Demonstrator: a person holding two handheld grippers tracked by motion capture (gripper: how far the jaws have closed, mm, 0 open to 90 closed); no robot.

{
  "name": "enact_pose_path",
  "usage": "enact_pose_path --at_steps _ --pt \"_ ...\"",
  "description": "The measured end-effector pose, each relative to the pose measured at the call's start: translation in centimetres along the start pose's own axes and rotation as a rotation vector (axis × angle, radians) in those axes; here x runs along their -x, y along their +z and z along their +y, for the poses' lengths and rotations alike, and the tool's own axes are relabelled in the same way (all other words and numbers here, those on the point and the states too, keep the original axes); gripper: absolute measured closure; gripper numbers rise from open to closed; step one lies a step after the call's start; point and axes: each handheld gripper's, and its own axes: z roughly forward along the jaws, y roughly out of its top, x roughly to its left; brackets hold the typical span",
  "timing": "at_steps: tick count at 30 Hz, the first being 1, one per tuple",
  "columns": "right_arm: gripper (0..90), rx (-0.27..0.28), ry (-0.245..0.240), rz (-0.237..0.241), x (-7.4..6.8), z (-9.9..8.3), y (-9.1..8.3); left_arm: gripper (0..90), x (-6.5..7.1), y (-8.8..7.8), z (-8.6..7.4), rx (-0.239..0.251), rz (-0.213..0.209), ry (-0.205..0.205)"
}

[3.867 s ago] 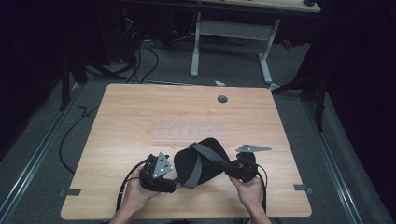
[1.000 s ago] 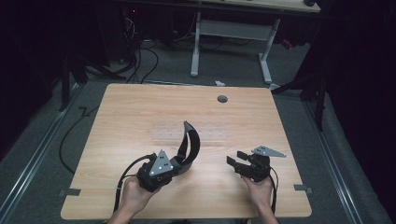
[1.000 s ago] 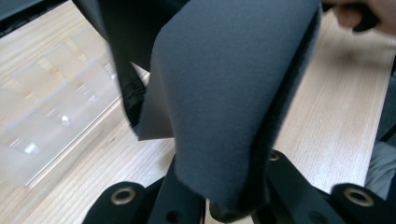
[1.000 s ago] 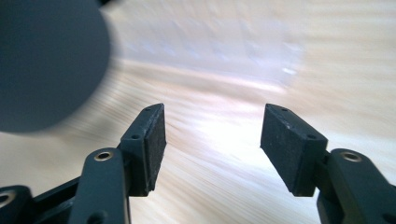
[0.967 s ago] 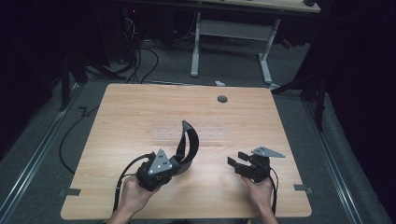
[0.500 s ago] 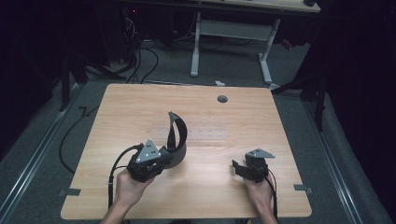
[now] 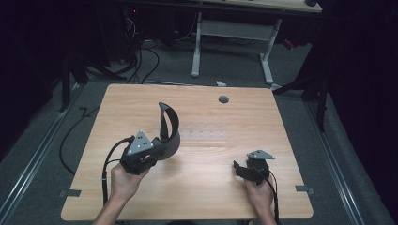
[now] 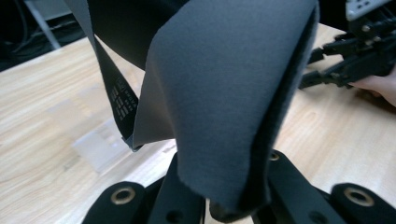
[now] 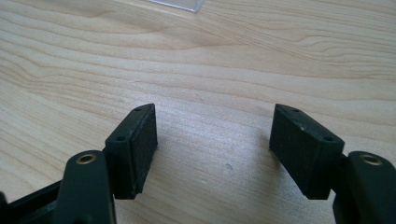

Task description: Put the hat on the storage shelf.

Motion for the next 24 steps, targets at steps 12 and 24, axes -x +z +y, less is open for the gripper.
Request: enact_pose_path --at_steps 12,24 --pt "32.1 0.001 0.003 0.001 0.0 0.0 0.0 86.4 -2.6 -0.1 1.7 0.086 0.089 -0.028" --pt "31.9 0.001 0.004 0.005 0.0 0.0 0.0 86.5 -3.6 1.3 2.5 0.093 0.145 -0.022"
